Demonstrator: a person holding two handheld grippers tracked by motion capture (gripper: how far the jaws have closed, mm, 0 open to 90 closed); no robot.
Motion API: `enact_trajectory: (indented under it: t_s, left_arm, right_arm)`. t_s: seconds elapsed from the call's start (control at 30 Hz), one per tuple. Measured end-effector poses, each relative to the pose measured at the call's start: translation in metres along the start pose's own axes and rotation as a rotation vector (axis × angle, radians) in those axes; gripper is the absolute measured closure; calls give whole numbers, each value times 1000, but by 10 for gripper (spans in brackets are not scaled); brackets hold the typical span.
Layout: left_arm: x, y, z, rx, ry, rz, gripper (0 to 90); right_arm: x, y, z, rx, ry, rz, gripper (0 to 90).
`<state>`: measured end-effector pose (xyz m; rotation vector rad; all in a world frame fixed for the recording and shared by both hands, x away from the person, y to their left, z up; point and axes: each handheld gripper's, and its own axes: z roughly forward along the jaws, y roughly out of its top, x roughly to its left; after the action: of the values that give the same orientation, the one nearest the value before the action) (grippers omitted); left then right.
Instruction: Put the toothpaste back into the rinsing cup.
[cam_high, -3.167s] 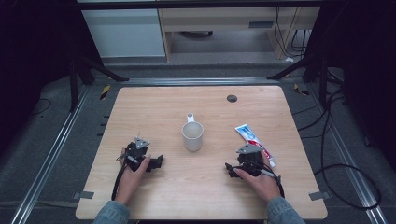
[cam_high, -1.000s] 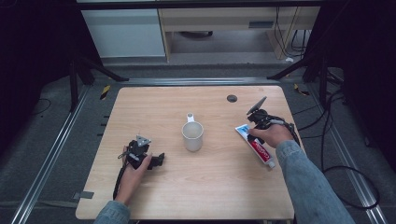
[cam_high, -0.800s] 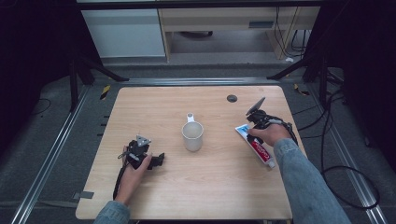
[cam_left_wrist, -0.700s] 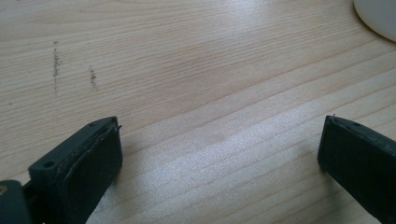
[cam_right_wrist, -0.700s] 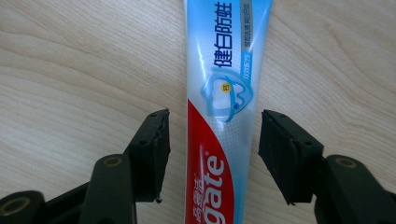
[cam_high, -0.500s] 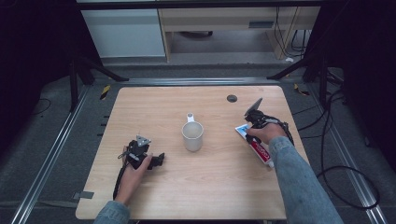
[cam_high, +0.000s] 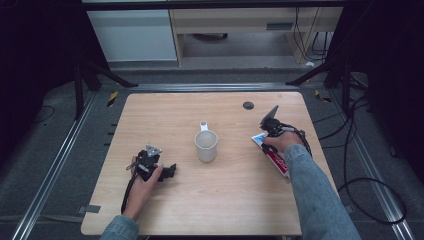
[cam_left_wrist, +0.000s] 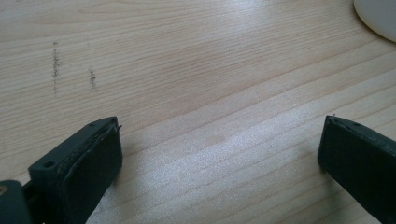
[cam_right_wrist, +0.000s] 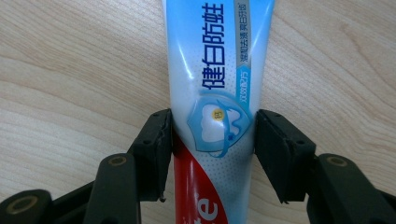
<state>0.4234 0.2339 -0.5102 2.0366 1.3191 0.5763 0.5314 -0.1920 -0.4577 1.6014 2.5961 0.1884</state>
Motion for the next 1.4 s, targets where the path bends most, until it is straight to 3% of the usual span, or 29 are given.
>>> enact_trajectory:
  t_s: [0.97,1.2,1.4]
  left_arm:
    - [0,0,0,0,0,0,0]
    - [0,0,0,0,0,0,0]
    - [0,0,0,0,0,1,0]
  right_arm:
    - [0,3,11,32,-1,7,460]
    - [1,3,10,33,0,-17,519]
    - [-1,1,6,25,13,-28,624]
